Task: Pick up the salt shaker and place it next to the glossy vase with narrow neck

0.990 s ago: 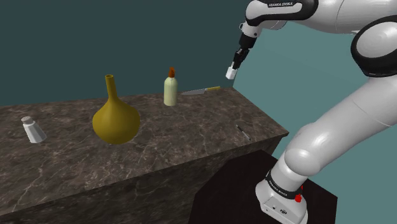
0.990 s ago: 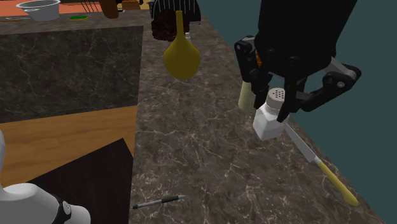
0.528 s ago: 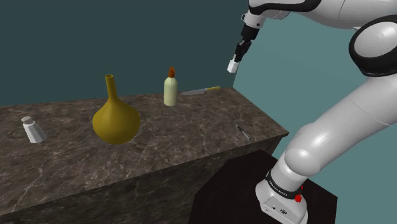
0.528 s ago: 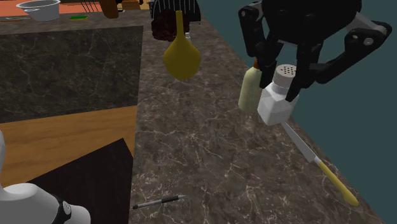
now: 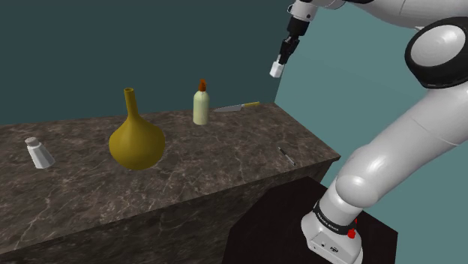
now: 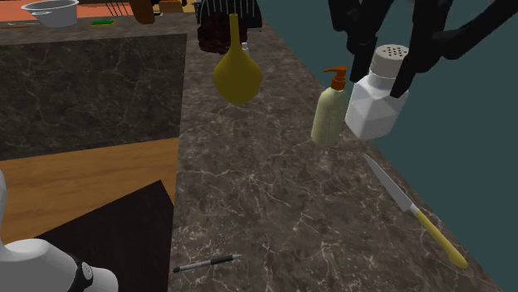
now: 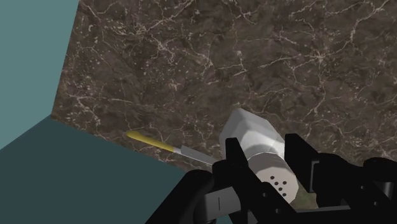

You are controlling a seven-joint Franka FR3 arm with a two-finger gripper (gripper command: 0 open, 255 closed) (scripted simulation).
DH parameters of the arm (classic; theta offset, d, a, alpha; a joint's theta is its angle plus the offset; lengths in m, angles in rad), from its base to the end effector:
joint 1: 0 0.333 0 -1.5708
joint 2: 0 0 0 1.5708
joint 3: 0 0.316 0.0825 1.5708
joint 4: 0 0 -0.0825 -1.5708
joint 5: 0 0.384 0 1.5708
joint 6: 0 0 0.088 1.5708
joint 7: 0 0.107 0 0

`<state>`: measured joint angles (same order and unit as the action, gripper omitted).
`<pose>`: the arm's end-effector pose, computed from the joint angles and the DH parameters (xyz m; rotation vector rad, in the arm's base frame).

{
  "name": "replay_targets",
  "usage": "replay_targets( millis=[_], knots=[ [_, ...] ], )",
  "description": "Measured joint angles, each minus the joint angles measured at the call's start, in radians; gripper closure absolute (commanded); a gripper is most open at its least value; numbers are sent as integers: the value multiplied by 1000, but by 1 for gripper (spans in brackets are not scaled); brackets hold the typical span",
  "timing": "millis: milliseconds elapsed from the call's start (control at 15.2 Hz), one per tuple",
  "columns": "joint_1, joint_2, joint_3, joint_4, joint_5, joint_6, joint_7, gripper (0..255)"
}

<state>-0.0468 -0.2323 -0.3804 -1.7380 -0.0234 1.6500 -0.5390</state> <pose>0.4383 -0.2283 0.6643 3.1245 0.1814 0.2231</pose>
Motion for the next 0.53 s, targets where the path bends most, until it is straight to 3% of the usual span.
replay_targets(
  millis=[528],
  knots=[
    [2, 46, -7, 160, 17, -117, -8, 255]
  ],
)
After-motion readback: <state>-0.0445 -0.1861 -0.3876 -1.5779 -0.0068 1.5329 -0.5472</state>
